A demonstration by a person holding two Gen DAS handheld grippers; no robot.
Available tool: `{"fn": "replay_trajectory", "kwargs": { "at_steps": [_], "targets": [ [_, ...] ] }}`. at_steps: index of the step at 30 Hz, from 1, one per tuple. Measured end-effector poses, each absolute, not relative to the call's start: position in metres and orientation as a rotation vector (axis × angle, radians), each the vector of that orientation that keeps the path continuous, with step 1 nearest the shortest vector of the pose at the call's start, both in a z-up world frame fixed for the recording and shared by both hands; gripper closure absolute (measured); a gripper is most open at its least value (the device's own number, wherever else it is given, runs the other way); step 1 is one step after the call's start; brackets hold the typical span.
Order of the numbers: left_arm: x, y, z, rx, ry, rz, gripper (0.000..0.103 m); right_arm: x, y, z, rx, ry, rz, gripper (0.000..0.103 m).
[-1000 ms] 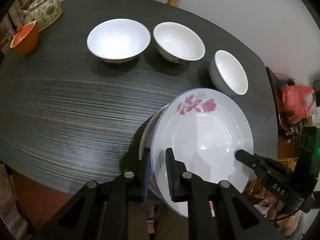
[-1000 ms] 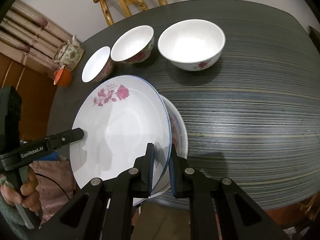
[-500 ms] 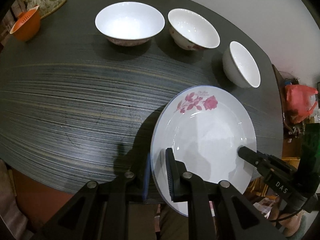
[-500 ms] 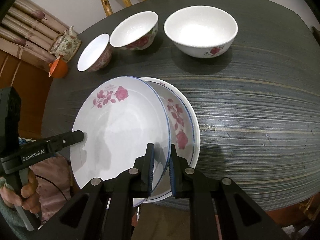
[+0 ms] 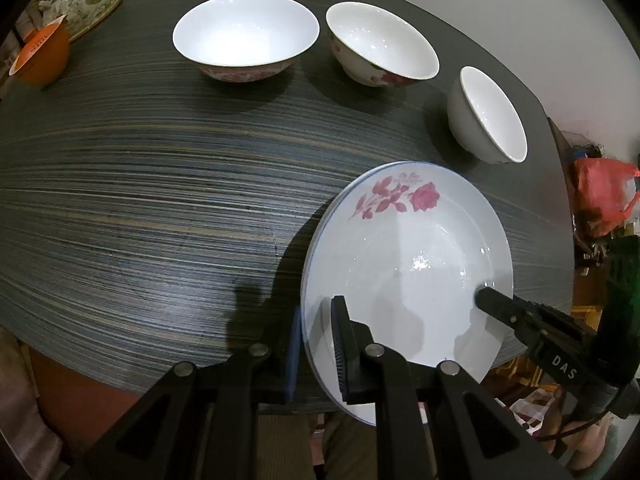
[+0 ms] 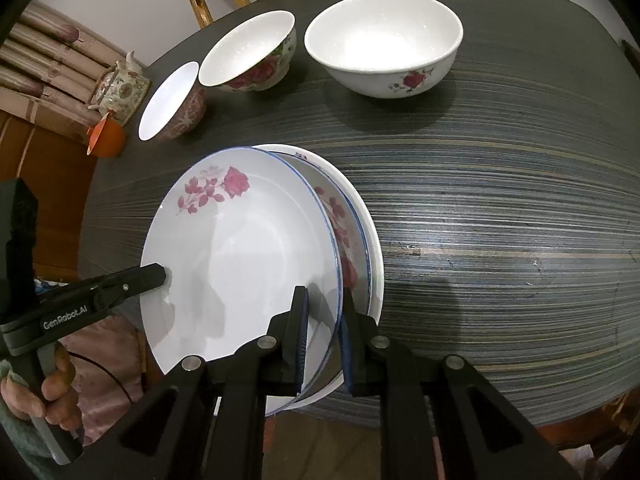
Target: Organize plates and bowls
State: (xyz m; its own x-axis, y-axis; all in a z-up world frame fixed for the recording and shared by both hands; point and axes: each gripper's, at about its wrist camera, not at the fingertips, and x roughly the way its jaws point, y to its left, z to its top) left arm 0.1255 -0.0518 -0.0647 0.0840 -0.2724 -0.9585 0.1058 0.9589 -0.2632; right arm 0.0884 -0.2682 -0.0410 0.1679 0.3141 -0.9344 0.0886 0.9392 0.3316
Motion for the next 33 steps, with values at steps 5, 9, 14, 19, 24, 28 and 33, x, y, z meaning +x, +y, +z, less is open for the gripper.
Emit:
{"fn": "replay_trajectory", "kwargs": {
  "at_steps": [5,9,14,19,24,28,33],
  "targets": [
    [0.126,-0.058,-0.064,-0.126,1.456,-0.281,0.089,0.089,-0.269,-0.045,0.354,1.404,0.164,0.087],
    [0.123,-0.062,-0.064,-0.123,1.452,-0.276,0.089,0.088,-0.270,-0.045,0.348,1.402,0.163,0.086],
    [0.121,-0.062,-0.064,-0.110,1.452,-0.269,0.089,0.088,-0.273,-0.046,0.368,1.402,0.164,0.086],
    [0.118,-0.066,-0.053,-0.076,1.415,-0.266,0.089,0.087,-0.273,-0.045,0.365,1.400,0.165,0.083],
    [0.117,-0.068,-0.050,-0.065,1.404,-0.257,0.089,0.087,-0.271,-0.044,0.361,1.402,0.160,0.081],
    [0.113,-0.069,-0.050,-0.073,1.409,-0.251,0.089,0.086,-0.268,-0.041,0.356,1.403,0.165,0.073],
    [0.110,-0.066,-0.049,-0.079,1.408,-0.258,0.089,0.087,-0.265,-0.032,0.331,1.401,0.176,0.064]
  ]
}}
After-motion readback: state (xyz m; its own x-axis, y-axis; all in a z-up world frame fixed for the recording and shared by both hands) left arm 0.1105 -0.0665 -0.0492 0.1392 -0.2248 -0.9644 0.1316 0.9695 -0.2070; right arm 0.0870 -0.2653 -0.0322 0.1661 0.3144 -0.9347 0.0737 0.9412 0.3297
